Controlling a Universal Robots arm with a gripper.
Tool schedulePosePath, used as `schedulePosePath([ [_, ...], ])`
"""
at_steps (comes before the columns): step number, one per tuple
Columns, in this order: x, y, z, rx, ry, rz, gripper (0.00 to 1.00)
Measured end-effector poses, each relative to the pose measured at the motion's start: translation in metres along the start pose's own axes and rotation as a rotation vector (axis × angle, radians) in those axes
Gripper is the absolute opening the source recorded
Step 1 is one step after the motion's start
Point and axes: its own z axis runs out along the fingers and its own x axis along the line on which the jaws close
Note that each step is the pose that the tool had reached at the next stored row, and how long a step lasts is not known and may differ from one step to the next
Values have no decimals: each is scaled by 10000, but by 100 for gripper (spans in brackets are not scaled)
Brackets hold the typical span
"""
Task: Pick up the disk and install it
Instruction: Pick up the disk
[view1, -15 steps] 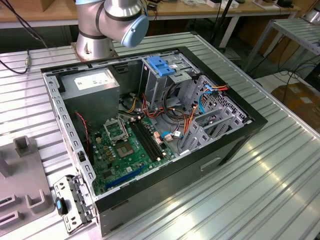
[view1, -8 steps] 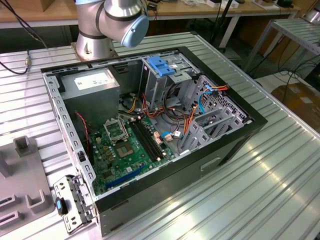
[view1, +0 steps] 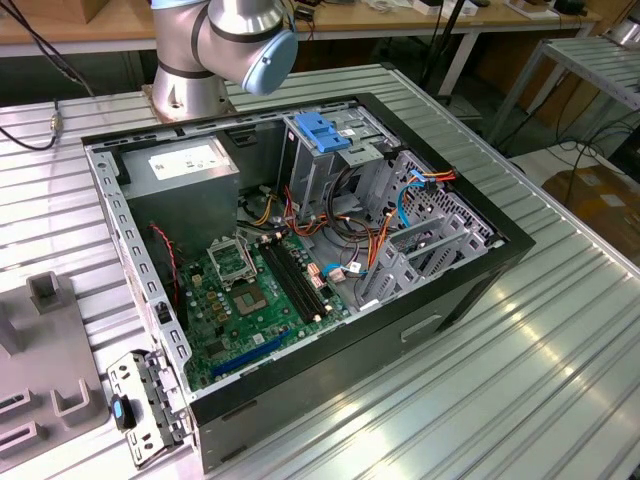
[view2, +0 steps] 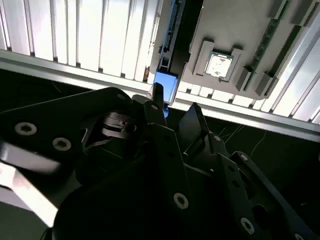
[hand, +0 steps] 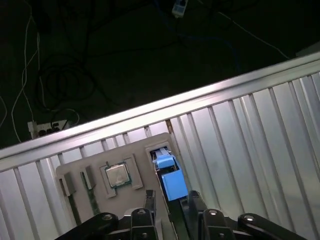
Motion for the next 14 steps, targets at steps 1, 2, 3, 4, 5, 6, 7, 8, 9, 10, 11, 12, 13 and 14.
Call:
schedulePosePath([
  [1, 0, 0, 10, -3, 5, -174, 42],
  [2, 1, -1, 25, -9, 13, -463, 48],
  [3, 1, -1, 36, -11, 17, -640, 48],
  [4, 2, -2, 48, -15, 23, -840, 48],
  [5, 1, -2, 58, -19, 28, -1011, 48],
  [6, 2, -2, 70, -24, 34, -1192, 48],
  [7, 2, -2, 80, -24, 37, -1320, 48],
  [8, -2, -1, 93, -18, 39, -1436, 48],
  [9, -11, 1, 111, 1, 37, -1500, 48],
  [10, -20, 5, 125, 12, 34, -1518, 48],
  [11, -26, 9, 142, 26, 30, -1544, 48],
  [12, -24, 14, 158, 28, 31, -1576, 48],
  [13, -21, 21, 179, 27, 33, -1620, 48],
  [14, -20, 25, 191, 27, 33, -1652, 48],
])
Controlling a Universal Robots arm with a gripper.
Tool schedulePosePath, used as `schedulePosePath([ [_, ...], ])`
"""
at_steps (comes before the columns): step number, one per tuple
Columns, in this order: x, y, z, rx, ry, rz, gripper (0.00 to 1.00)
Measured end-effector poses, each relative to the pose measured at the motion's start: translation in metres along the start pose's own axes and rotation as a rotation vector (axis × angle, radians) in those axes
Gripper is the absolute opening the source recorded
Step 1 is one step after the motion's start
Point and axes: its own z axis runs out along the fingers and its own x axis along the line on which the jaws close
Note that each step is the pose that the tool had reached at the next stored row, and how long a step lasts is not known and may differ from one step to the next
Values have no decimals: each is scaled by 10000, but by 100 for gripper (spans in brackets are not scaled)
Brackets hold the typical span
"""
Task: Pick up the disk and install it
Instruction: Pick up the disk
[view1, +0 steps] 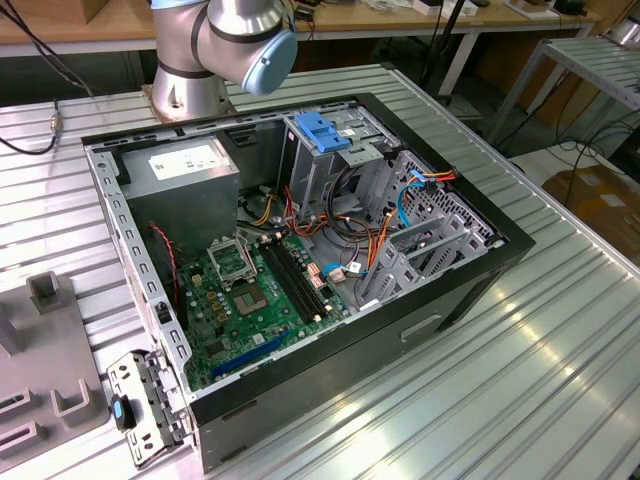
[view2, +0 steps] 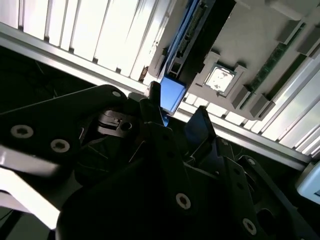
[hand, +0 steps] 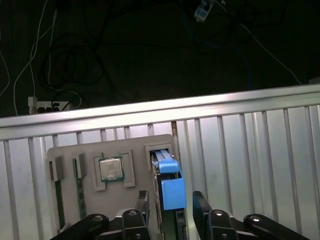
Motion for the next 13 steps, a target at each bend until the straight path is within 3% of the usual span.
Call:
schedulePosePath([
  [2, -1, 2, 41, 6, 2, -70, 49],
  [3, -1, 1, 55, 9, 2, -90, 55],
  [13, 4, -3, 257, 12, 11, -454, 55],
])
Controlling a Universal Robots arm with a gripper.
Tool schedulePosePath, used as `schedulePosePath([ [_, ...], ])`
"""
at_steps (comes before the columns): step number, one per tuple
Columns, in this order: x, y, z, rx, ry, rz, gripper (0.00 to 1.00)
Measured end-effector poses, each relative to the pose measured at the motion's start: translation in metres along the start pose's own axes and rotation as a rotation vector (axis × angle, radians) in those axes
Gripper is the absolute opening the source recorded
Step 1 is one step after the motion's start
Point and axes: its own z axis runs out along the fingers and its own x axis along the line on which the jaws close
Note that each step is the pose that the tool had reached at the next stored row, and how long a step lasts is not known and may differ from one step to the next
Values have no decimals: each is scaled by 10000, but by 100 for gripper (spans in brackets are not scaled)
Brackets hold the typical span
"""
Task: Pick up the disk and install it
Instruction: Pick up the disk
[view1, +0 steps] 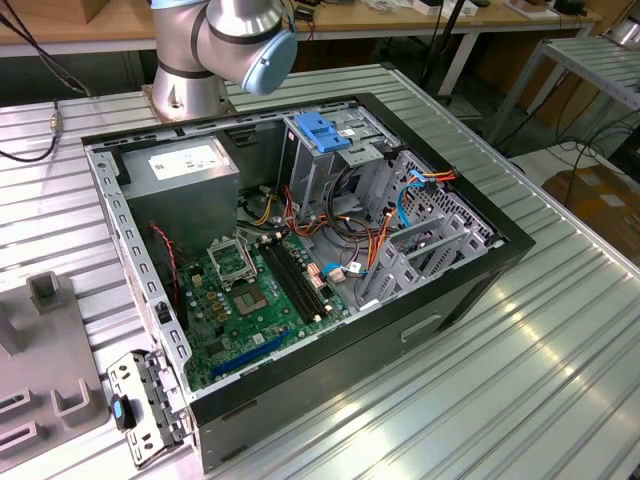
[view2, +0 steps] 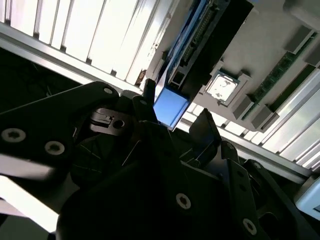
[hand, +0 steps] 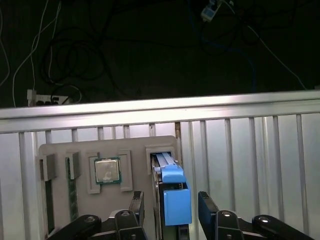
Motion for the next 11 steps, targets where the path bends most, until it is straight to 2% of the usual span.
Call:
schedulePosePath([
  [11, 7, 11, 213, 21, 1, -128, 55],
])
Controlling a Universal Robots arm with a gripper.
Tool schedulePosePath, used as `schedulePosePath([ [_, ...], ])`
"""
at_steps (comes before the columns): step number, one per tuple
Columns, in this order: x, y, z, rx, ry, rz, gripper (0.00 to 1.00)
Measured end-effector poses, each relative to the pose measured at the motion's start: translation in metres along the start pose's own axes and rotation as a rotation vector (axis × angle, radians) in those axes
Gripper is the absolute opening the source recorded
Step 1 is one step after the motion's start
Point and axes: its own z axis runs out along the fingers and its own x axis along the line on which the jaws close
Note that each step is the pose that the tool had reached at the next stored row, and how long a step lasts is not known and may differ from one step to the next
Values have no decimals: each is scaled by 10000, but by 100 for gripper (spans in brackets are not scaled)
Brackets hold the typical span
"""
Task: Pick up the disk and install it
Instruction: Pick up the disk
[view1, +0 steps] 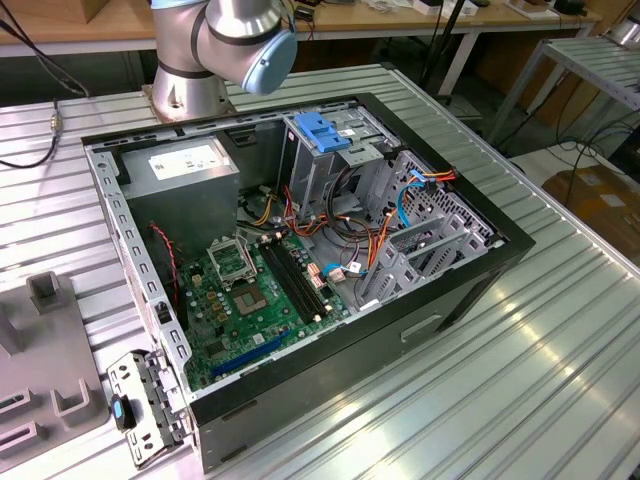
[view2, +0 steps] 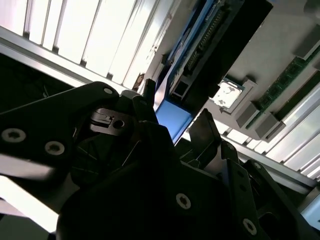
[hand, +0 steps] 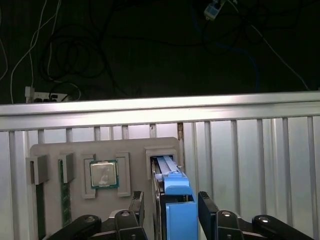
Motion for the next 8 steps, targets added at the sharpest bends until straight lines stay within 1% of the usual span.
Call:
schedulePosePath([
  [2, 1, 0, 39, 0, 0, -5, 55],
  [4, 2, -1, 62, 1, -2, -8, 55],
  [8, -1, -1, 77, -1, -5, -16, 55],
])
